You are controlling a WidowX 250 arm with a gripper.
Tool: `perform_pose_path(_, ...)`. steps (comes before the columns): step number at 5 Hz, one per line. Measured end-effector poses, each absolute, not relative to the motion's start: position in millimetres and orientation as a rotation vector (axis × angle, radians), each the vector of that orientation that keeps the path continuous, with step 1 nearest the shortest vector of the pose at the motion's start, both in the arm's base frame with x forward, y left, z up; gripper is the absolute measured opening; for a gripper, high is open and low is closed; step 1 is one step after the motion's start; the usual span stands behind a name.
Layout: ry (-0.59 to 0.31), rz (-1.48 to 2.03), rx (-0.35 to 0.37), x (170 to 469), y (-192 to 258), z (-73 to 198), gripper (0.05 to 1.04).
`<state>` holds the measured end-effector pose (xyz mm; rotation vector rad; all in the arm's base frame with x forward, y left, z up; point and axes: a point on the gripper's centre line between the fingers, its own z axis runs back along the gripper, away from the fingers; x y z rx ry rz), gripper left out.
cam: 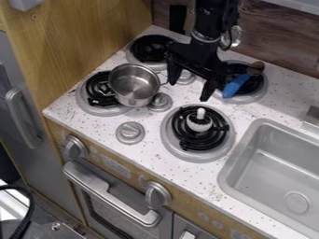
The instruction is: Put the blue spoon on the upper left burner
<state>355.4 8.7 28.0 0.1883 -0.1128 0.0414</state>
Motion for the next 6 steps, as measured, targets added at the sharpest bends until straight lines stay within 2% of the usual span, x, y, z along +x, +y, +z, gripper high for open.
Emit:
perform_pose_path(1,-0.063,0.037,0.190,349,9,12,1.000)
perform_pose_path(2,-0.082,-0.043,0.173,374,-6,5,1.000)
perform_pose_path(4,-0.232,-0.199,0.097,438,-42,-8,1.000)
perform_pose_path(6,-0.229,-0.165,0.121,474,-28,-39,1.000)
